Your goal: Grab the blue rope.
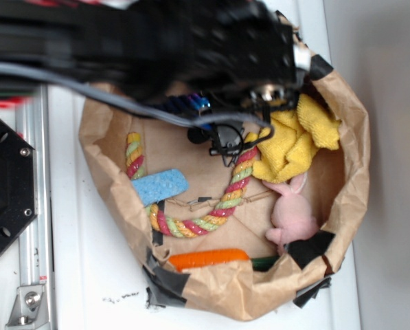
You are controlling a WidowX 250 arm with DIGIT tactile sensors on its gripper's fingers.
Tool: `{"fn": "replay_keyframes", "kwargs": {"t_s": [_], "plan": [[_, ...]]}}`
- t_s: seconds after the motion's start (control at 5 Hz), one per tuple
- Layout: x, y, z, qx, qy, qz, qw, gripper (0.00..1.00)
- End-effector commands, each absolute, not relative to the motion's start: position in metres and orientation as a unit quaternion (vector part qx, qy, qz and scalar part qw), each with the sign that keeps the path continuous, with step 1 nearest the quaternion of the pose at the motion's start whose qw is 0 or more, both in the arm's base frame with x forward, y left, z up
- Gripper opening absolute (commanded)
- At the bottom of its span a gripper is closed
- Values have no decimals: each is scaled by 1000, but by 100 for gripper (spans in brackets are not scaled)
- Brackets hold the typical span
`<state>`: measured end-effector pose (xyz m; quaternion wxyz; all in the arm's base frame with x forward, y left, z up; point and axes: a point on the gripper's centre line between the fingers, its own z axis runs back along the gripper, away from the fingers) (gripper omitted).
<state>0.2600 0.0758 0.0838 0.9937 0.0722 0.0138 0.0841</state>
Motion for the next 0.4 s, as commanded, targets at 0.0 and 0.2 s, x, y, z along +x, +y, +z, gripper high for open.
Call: {"fn": "replay_keyframes", "kwargs": {"t_s": [0.0, 0.2], "plan": [[253, 44, 183, 25, -40, 67, 997, 0], [258, 32, 173, 22, -20, 70, 997, 0]]}}
